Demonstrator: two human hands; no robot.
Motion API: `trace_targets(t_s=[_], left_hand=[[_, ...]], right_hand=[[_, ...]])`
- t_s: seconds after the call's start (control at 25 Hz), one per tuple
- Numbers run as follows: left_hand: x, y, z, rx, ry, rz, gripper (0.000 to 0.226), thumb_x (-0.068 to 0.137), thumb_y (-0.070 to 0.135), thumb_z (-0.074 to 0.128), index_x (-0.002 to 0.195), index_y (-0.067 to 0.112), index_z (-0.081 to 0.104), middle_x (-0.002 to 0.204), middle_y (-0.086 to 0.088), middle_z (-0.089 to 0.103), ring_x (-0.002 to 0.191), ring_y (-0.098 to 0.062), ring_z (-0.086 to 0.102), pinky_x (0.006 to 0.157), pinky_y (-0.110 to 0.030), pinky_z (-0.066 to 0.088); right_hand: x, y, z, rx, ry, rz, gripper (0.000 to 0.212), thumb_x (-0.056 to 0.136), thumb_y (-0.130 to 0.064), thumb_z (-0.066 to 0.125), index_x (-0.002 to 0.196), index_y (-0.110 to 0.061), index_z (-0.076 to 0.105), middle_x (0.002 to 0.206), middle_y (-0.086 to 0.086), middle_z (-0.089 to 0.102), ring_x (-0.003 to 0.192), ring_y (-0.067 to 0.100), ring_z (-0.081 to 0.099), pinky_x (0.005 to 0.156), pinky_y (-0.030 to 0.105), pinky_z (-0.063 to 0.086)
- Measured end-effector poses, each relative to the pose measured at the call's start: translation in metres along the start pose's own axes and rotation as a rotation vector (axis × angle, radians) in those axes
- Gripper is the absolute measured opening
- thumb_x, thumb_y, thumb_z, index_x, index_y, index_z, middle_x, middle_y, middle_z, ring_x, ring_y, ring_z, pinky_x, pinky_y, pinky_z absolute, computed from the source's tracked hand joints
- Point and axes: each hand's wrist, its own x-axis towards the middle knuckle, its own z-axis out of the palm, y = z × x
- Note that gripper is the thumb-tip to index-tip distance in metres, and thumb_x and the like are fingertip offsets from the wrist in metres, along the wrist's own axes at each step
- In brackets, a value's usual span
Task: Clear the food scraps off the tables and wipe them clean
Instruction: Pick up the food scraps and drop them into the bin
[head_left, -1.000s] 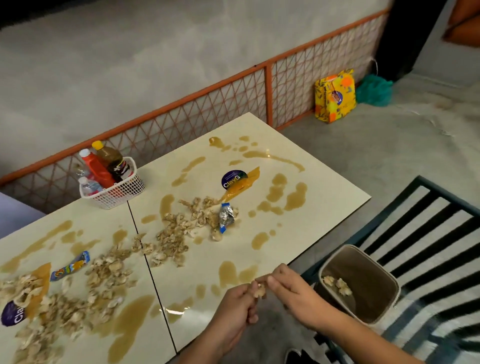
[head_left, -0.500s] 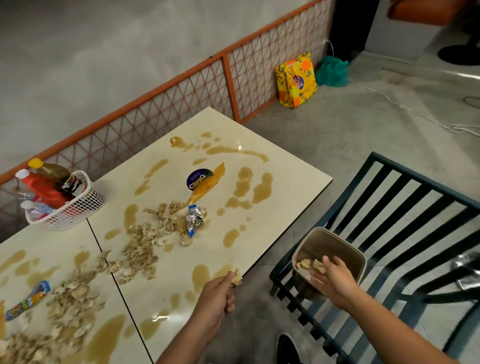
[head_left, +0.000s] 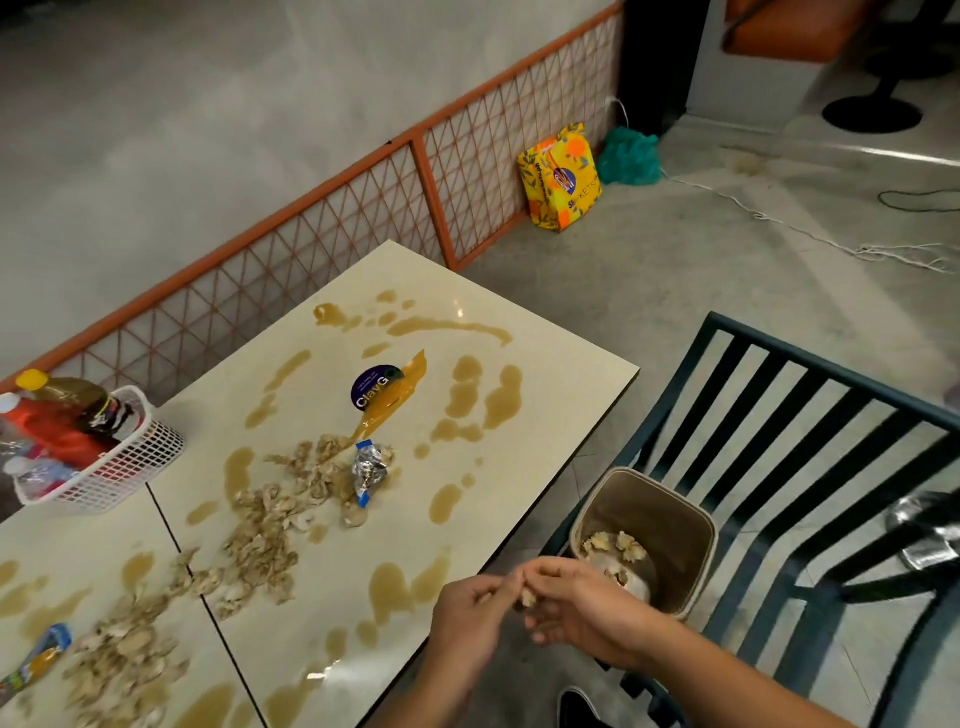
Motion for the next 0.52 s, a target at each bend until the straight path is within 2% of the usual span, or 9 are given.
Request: trace_targets(t_s=[0.08, 0.2, 0.28, 0.36, 0.44, 0.52], left_hand=[[0.003, 0.001, 0.003, -0.003, 0.048, -0.034, 0.022, 0.089, 0.034, 0.071, 0.073, 0.02, 0.079, 0.069, 0.005, 0.073, 0.067, -0.001, 0.061, 0.063, -0.016, 0.042], [0.005, -0.001, 0.003, 0.003, 0.13, -0.114, 0.019, 0.08, 0.04, 0.08, 0.079, 0.021, 0.075, 0.08, 0.006, 0.074, 0.081, -0.007, 0.066, 0.074, -0.023, 0.048], [0.003, -0.001, -0.001, -0.038, 0.124, -0.187, 0.025, 0.082, 0.041, 0.078, 0.083, 0.017, 0.071, 0.068, 0.009, 0.065, 0.064, -0.01, 0.058, 0.061, -0.026, 0.045], [0.005, -0.002, -0.008, -0.156, 0.091, -0.266, 0.026, 0.089, 0.033, 0.07, 0.085, 0.007, 0.066, 0.054, 0.005, 0.046, 0.049, -0.014, 0.043, 0.05, -0.024, 0.034], [0.008, 0.0, -0.016, -0.305, 0.119, -0.333, 0.017, 0.092, 0.018, 0.062, 0.088, 0.002, 0.065, 0.052, 0.002, 0.039, 0.049, -0.016, 0.037, 0.05, -0.027, 0.029], [0.009, 0.004, -0.023, -0.446, 0.14, -0.347, 0.014, 0.091, 0.004, 0.054, 0.092, -0.004, 0.065, 0.05, 0.001, 0.042, 0.054, -0.018, 0.04, 0.053, -0.029, 0.031]], right_hand=[[0.008, 0.005, 0.003, 0.023, 0.045, -0.089, 0.018, 0.093, -0.014, 0.067, 0.102, -0.001, 0.073, 0.088, 0.015, 0.064, 0.072, 0.02, 0.06, 0.069, 0.032, 0.052], [0.014, 0.007, -0.008, -0.001, 0.1, -0.114, 0.019, 0.09, -0.004, 0.069, 0.105, 0.008, 0.07, 0.087, 0.019, 0.066, 0.07, 0.022, 0.062, 0.067, 0.032, 0.055], [0.016, 0.007, -0.022, -0.157, 0.222, -0.115, 0.015, 0.091, -0.005, 0.07, 0.101, 0.006, 0.072, 0.086, 0.018, 0.069, 0.07, 0.021, 0.063, 0.069, 0.033, 0.055], [0.02, 0.005, -0.042, -0.426, 0.43, -0.105, 0.01, 0.095, -0.013, 0.067, 0.097, -0.008, 0.076, 0.087, 0.009, 0.072, 0.073, 0.016, 0.065, 0.072, 0.032, 0.057], [0.027, 0.0, -0.072, -0.521, 0.59, -0.06, 0.014, 0.099, -0.017, 0.061, 0.106, -0.015, 0.073, 0.096, 0.007, 0.072, 0.081, 0.017, 0.067, 0.076, 0.036, 0.06], [0.034, -0.006, -0.101, -0.424, 0.637, -0.009, 0.031, 0.101, -0.014, 0.055, 0.131, -0.012, 0.062, 0.105, 0.011, 0.068, 0.085, 0.023, 0.066, 0.076, 0.041, 0.061]])
